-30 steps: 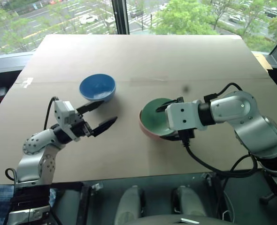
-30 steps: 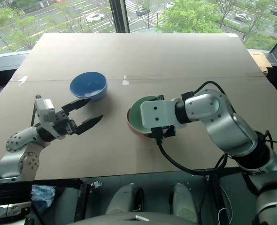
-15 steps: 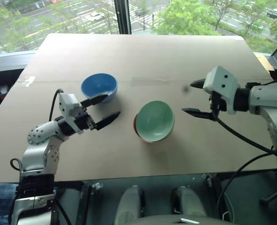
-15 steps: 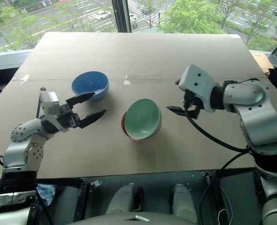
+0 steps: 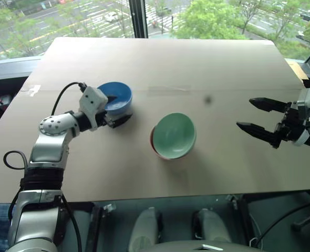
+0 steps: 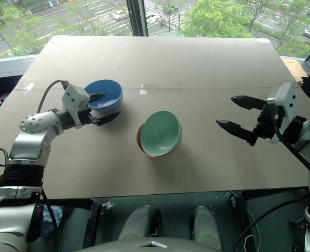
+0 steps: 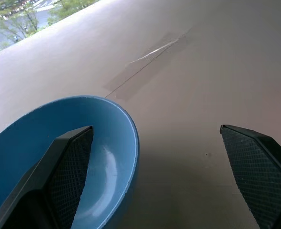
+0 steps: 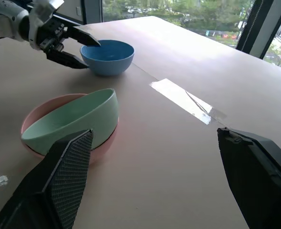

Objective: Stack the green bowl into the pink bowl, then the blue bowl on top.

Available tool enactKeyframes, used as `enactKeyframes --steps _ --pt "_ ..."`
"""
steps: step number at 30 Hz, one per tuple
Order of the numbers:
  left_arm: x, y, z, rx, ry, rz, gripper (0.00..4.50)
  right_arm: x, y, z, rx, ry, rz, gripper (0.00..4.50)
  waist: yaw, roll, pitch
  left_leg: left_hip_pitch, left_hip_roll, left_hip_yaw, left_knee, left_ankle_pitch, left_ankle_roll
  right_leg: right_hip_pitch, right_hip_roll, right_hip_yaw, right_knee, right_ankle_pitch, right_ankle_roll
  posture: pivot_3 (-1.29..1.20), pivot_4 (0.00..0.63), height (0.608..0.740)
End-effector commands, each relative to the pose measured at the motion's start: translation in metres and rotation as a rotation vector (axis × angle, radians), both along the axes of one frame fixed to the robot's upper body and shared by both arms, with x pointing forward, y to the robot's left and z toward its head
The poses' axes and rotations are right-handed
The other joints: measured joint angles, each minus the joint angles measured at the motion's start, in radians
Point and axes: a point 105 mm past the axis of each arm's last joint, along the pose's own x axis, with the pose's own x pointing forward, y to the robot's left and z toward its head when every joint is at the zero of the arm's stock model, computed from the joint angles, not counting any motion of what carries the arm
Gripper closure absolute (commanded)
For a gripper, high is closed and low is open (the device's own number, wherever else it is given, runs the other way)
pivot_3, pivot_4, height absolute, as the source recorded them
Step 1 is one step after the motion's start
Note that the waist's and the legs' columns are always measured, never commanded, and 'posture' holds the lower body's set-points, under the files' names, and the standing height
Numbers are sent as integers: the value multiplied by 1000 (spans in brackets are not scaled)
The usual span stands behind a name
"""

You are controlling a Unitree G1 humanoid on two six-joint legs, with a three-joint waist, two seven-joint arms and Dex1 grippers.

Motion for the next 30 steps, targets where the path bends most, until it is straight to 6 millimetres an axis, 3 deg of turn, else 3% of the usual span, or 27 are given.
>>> enactKeyframes --steps 1,8,14,17,22,23,24,26,30 --pt "10 11 1 93 -17 39 0 -16 -2 27 27 -95 27 120 1 0 0 0 0 0 0 0 0 0 0 0 0 0 0 0 150 740" --pt "20 13 -10 132 2 42 0 -23 -2 30 15 -96 17 120 3 -1 0 -1 0 -1 0 0 0 0 -1 0 1 0 0 0 150 740" --pt "26 5 -7 129 -6 9 0 -23 -2 24 -6 -93 9 120 3 -2 1 -1 0 -1 2 0 1 0 -1 0 0 0 0 0 150 740" --pt "29 5 -2 121 -15 4 863 -22 -2 25 -5 -102 5 20 2 -2 1 -1 0 -1 3 0 1 0 -1 0 1 0 0 0 150 740" --pt "32 4 0 134 -15 -6 3062 -22 -2 26 -9 -109 6 20 1 -2 1 -1 0 -1 3 0 1 0 -1 0 1 0 0 0 150 740" --pt "32 4 1 137 -16 -10 3108 -21 -2 27 -9 -110 5 20 2 -2 1 -1 0 -1 3 0 1 0 -1 0 1 0 0 0 150 740" --pt "33 3 3 141 -15 -16 3699 -21 -2 27 -9 -111 4 20 2 -2 1 -2 0 -1 3 0 1 0 -1 0 1 0 0 0 150 740" --pt "34 2 6 151 -17 -30 4369 -20 -2 26 -12 -111 2 20 5 -3 1 -2 0 -1 3 0 1 0 -1 0 1 0 0 0 150 740" --pt "39 -13 30 143 -67 -113 4484 -19 -3 25 -15 -109 1 20 6 -4 2 -2 0 -1 5 -1 1 1 -1 -1 1 0 0 0 150 740"
